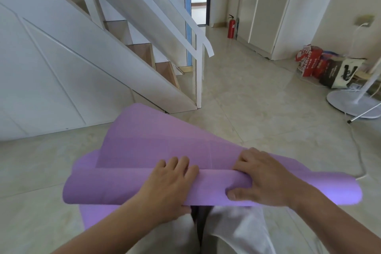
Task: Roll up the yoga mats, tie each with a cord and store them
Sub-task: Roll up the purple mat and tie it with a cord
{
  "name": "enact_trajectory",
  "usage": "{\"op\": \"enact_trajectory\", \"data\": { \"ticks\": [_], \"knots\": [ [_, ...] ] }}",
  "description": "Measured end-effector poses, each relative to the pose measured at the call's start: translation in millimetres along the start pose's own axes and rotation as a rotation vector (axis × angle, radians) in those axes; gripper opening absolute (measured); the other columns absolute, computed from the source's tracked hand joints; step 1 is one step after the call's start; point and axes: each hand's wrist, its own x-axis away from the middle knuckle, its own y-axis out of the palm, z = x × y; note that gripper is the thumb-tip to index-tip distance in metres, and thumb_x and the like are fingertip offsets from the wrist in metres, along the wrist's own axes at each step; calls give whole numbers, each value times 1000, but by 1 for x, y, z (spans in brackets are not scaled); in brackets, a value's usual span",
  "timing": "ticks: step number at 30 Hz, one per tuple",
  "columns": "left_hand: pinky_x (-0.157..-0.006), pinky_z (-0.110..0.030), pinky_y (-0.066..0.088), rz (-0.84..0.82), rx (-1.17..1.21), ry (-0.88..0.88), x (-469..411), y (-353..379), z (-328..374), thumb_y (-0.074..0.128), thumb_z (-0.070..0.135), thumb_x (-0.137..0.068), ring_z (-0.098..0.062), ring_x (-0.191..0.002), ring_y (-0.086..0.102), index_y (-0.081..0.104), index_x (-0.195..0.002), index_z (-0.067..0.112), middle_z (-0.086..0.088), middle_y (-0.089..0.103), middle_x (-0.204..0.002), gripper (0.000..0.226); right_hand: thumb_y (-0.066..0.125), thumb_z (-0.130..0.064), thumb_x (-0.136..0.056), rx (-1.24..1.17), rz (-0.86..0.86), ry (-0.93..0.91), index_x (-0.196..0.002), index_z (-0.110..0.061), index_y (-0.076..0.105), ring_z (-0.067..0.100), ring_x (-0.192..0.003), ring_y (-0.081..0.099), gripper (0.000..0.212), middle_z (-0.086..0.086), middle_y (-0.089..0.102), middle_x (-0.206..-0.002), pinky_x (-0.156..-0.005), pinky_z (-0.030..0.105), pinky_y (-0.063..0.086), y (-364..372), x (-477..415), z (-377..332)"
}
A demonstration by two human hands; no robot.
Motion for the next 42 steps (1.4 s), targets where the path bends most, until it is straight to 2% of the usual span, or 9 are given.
{"op": "enact_trajectory", "data": {
  "ticks": [5, 9, 12, 17, 20, 23, 27, 32, 42],
  "knots": [
    [-79, -34, 43, -380, 348, -69, -30, -33, -26, 77, 61, -63, -21, -91, 56, 51, -116, 27, 4, 59, -109, 68, 40, -90, -68, 333, 289, -32, -127, -21, 60, 18, -86, 66, 92, -4, 67, -104, -71, 37, 56, 21, 14, -15],
    [-82, -33, 50, -590, 536, -51, -59, -51, -39, 86, 57, -58, -15, -86, 58, 63, -103, 27, 11, 66, -97, 59, 63, -77, -52, 173, 230, 39, -122, -30, 56, 23, -98, 61, 85, -4, 54, -112, -69, 36, 55, 24, 14, -13],
    [-86, -34, 55, -757, 704, -73, -62, -44, -43, 86, 52, -62, -11, -88, 66, 68, -98, 27, 15, 69, -91, 48, 61, -77, -52, 106, 26, 97, -137, -40, 42, 10, -119, 54, 95, -18, 52, -127, -94, 31, 47, 6, 14, -11],
    [-103, -34, 40, -424, 555, -161, -51, -46, -41, 72, 60, -76, -16, -117, 52, 47, -137, 34, 11, 54, -128, 72, 69, -75, -53, -84, -86, 176, -107, -43, 48, 5, -86, 59, 66, -19, 64, -93, -79, 26, 47, -24, -5, -2],
    [-99, -40, 38, -258, 147, -98, -40, -40, -26, 68, 73, -64, -22, -114, 48, 30, -143, 28, 4, 42, -129, 98, 71, -69, -60, -307, -171, 229, -99, -42, 59, 7, -91, 59, 49, -18, 62, -95, -87, 33, 49, -33, -22, 5],
    [-81, -37, 39, -228, -27, -162, -34, -16, -17, 67, 56, -68, -24, -102, 53, 37, -135, 23, 0, 47, -120, 80, 63, -72, -72, -121, -166, 164, -118, -42, 58, 12, -102, 51, 55, -14, 48, -110, -93, 34, 43, -30, -30, -3],
    [-80, -33, 47, -333, 133, -199, -43, -19, -34, 71, 51, -58, -23, -93, 61, 45, -121, 26, 5, 58, -107, 73, 47, -81, -66, 310, -18, 89, -149, -21, 29, 25, -114, 48, 104, 0, 43, -129, -98, 41, 40, 0, -18, -21],
    [-73, -31, 47, -470, 285, -199, -53, -39, -34, 83, 50, -49, -22, -84, 58, 50, -106, 27, 4, 60, -95, 70, 57, -69, -51, 289, 177, 109, -113, -20, 56, 25, -74, 63, 79, -2, 64, -90, -62, 36, 48, 15, -14, -20],
    [-82, -34, 49, -363, 272, -121, -37, -48, -23, 77, 59, -50, -18, -88, 58, 48, -111, 30, 8, 56, -103, 73, 59, -63, -43, 276, 255, 116, -100, -23, 61, 21, -72, 62, 70, -5, 62, -87, -57, 32, 50, 3, 10, -23]
  ]
}}
